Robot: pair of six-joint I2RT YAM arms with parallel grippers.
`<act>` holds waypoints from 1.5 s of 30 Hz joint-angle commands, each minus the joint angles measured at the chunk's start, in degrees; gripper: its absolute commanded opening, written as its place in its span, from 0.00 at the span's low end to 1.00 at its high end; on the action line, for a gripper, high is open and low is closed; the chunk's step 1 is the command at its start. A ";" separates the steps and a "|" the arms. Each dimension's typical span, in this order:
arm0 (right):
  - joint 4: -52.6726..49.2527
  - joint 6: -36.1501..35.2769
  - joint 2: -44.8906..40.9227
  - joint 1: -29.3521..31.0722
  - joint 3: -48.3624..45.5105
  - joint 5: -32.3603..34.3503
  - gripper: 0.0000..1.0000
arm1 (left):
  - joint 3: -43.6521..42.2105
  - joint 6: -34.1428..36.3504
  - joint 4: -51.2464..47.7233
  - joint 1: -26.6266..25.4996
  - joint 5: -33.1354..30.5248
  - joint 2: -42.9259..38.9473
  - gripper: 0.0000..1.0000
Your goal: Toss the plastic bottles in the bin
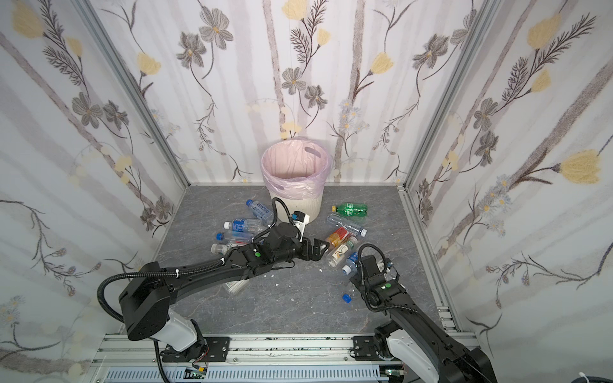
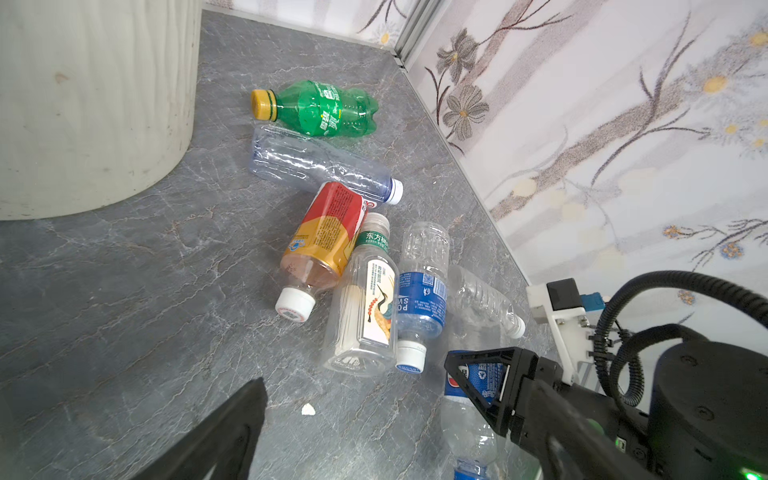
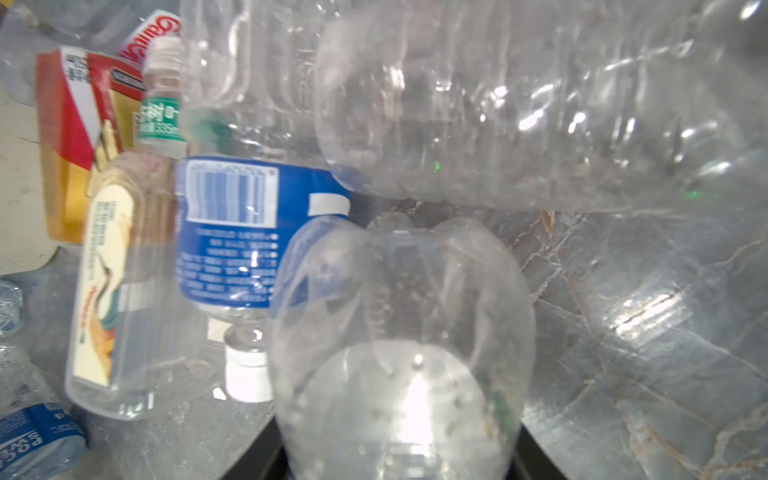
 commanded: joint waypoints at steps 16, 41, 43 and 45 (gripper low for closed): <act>1.68 -12.92 8.51 -6.06 17.59 4.42 0.54 | 2.10 4.37 1.54 -0.28 5.61 0.25 1.00; 18.02 -17.80 23.13 -13.57 33.99 -7.58 0.53 | 13.53 16.39 -1.40 -0.89 -1.57 2.70 1.00; 19.82 -18.10 23.61 -13.49 35.87 -9.24 0.53 | 14.06 18.37 -1.67 -0.97 -3.06 2.28 1.00; 21.21 -18.17 24.67 -13.40 38.28 -11.23 0.53 | 14.74 20.09 -1.92 -0.92 -4.53 2.01 1.00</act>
